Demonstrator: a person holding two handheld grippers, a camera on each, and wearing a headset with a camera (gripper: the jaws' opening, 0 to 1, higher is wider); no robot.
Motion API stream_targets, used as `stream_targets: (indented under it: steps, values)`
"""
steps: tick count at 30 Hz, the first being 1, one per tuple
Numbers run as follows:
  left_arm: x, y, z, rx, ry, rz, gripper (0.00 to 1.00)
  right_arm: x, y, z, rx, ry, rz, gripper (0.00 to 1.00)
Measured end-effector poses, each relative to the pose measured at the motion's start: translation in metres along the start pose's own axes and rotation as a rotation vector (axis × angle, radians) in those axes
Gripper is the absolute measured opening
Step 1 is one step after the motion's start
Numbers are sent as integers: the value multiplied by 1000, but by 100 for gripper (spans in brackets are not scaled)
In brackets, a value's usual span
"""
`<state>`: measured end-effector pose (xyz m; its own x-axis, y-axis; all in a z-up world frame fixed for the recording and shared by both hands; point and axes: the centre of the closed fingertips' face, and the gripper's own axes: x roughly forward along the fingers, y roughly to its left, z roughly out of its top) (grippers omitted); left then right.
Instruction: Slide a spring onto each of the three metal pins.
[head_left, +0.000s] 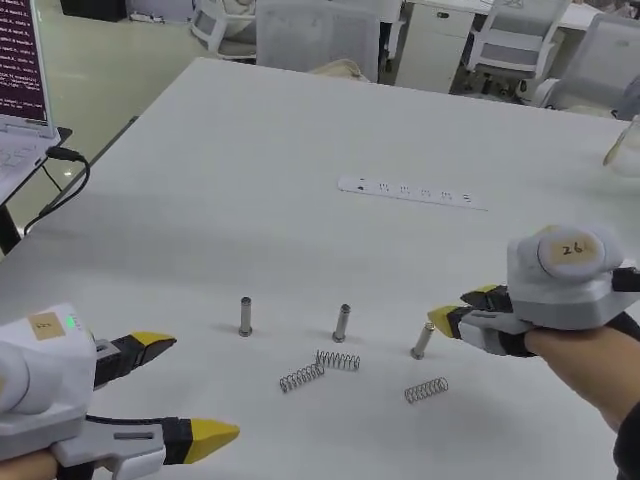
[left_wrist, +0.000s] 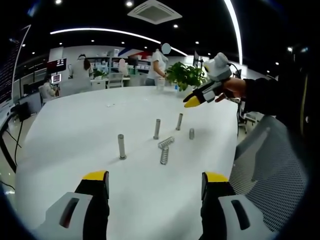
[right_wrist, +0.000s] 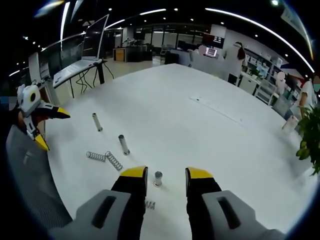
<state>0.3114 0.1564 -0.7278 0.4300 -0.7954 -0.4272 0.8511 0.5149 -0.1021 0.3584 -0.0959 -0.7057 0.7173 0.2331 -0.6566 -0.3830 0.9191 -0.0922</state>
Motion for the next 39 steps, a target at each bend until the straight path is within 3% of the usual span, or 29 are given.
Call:
stream_targets:
  steps: [15, 21, 28, 39]
  values:
    - [5, -5, 4, 35, 25, -48, 67, -10, 2, 4, 10, -36, -6, 37]
    - [14, -8, 7, 61, 42, -83, 66, -14, 3, 5, 17, -45, -8, 38]
    - [25, -7, 9, 50, 46, -118, 63, -18, 6, 5, 19, -55, -7, 39]
    - [46, -22, 4, 59, 84, -190, 58, -28, 12, -6, 23, -74, 15, 43]
